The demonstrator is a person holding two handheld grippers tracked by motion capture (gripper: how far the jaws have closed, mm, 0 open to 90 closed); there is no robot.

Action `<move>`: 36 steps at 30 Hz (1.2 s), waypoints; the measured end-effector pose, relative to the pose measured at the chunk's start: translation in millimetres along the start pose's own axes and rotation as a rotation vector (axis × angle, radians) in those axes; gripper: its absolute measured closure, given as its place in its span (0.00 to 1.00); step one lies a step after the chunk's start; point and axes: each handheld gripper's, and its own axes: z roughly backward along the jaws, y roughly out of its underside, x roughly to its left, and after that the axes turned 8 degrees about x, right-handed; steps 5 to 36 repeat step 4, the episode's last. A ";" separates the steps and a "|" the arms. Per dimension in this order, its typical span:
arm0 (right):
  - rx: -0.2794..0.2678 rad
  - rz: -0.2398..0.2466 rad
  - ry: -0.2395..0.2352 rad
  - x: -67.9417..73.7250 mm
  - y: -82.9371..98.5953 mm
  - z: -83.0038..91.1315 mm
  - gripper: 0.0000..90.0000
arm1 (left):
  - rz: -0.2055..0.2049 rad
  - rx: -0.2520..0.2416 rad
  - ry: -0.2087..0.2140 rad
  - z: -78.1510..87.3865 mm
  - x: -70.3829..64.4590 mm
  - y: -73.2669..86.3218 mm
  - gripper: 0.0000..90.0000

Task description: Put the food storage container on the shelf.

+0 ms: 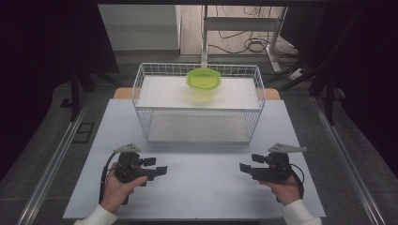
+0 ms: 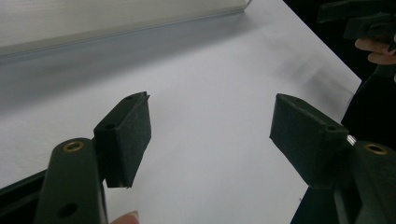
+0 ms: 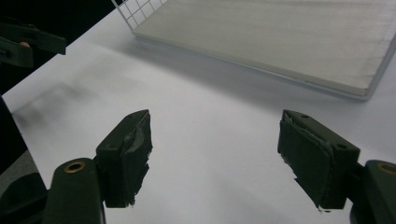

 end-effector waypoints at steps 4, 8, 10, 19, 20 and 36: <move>-0.009 0.010 0.008 -1.3 0.8 0.6 0.26 | 0.003 0.001 -0.010 0.3 2.9 -0.6 0.32; -0.009 0.010 0.008 -1.3 0.8 0.6 0.26 | 0.003 0.001 -0.010 0.3 2.9 -0.6 0.32; -0.009 0.010 0.008 -1.3 0.8 0.6 0.26 | 0.003 0.001 -0.010 0.3 2.9 -0.6 0.32; -0.009 0.010 0.008 -1.3 0.8 0.6 0.26 | 0.003 0.001 -0.010 0.3 2.9 -0.6 0.32; -0.009 0.010 0.008 -1.3 0.8 0.6 0.26 | 0.003 0.001 -0.010 0.3 2.9 -0.6 0.32; -0.009 0.010 0.008 -1.3 0.8 0.6 0.26 | 0.003 0.001 -0.010 0.3 2.9 -0.6 0.32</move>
